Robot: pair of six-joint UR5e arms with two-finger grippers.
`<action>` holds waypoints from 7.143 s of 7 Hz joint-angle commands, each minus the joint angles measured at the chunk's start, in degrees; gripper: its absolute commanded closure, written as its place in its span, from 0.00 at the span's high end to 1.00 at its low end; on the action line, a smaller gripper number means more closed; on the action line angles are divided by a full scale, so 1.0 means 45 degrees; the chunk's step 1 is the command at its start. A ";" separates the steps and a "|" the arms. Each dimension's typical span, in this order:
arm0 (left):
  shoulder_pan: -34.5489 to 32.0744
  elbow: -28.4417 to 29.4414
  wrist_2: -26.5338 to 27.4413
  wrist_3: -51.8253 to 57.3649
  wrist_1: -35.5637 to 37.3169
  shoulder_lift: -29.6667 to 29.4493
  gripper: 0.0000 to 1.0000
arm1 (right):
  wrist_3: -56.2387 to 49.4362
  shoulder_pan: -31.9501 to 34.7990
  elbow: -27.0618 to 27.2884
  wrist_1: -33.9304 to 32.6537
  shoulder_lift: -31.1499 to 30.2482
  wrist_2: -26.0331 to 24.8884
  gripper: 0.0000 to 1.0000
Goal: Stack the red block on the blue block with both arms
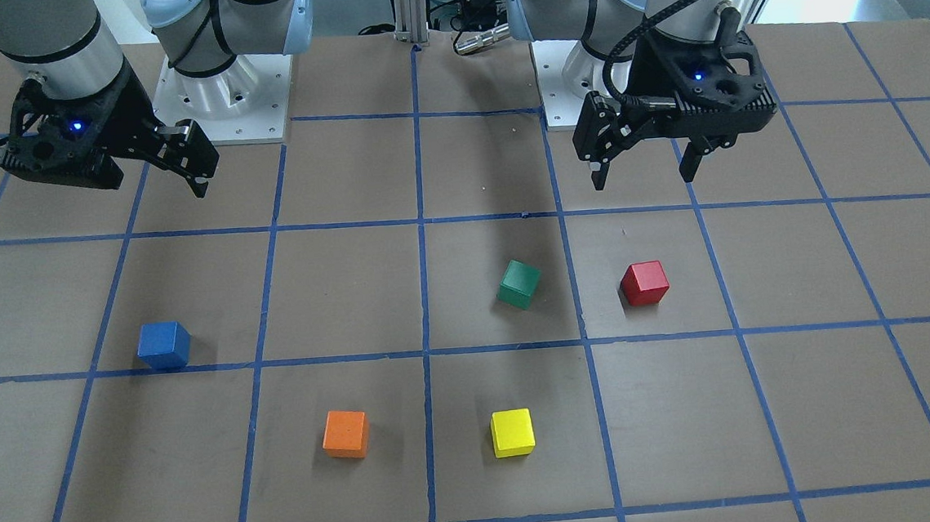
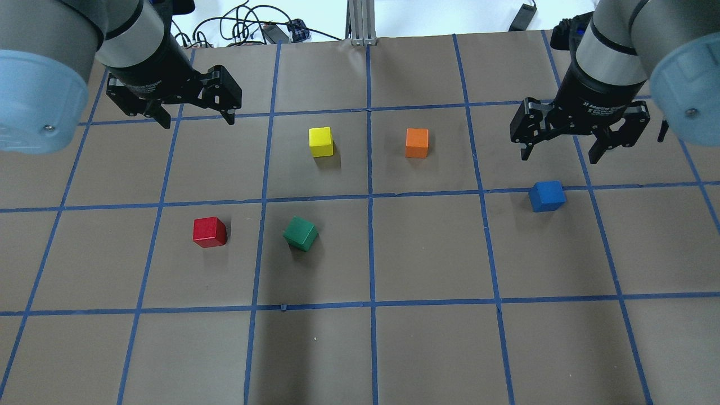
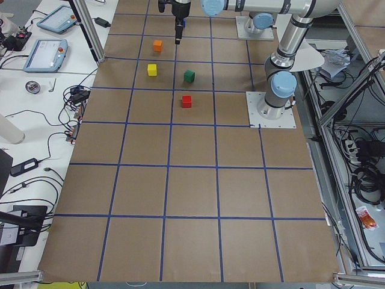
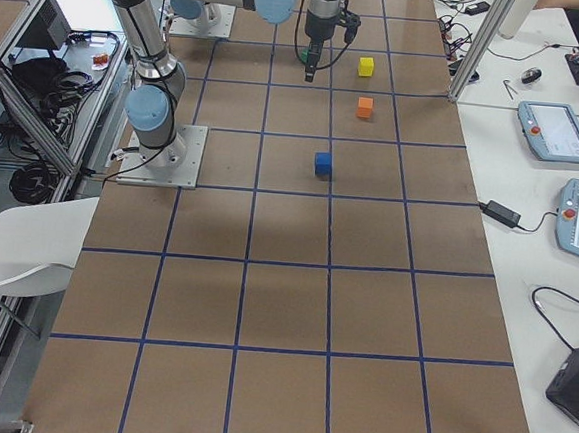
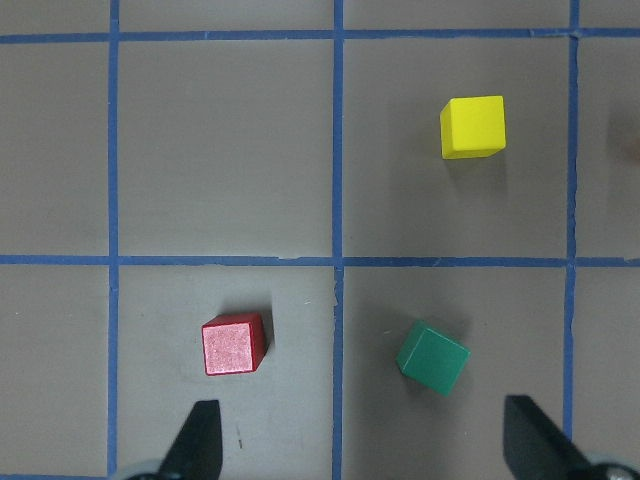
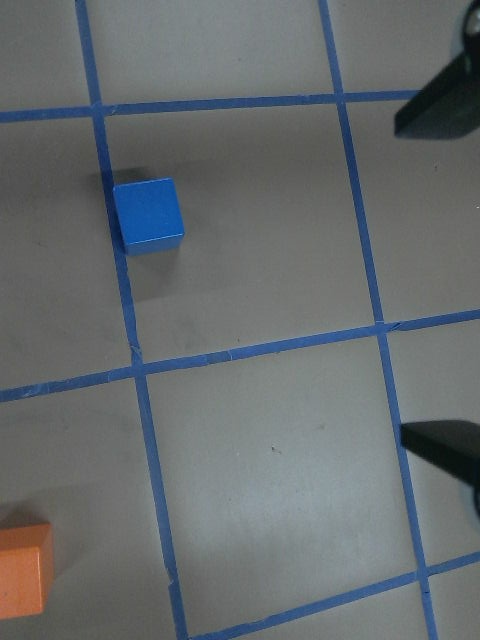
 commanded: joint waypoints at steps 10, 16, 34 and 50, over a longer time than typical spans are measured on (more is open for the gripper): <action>0.1879 -0.3168 0.0035 0.1914 0.0866 -0.0553 1.00 | -0.0020 0.0000 0.0992 -0.0077 -0.0485 -0.0448 1.00; 0.3212 -0.7450 0.0054 0.3671 0.7037 -0.1550 1.00 | -0.0059 -0.0137 0.0551 -0.0957 -0.0391 -0.0275 1.00; -0.3778 0.0007 -0.1511 -0.3572 0.5503 -0.6489 0.11 | -0.0059 -0.0176 0.0410 -0.0977 -0.0216 -0.0118 1.00; -0.0243 0.1610 -0.0161 0.0629 -0.0825 -0.1179 1.00 | 0.0523 0.1596 0.0469 -0.4777 0.2494 0.0858 1.00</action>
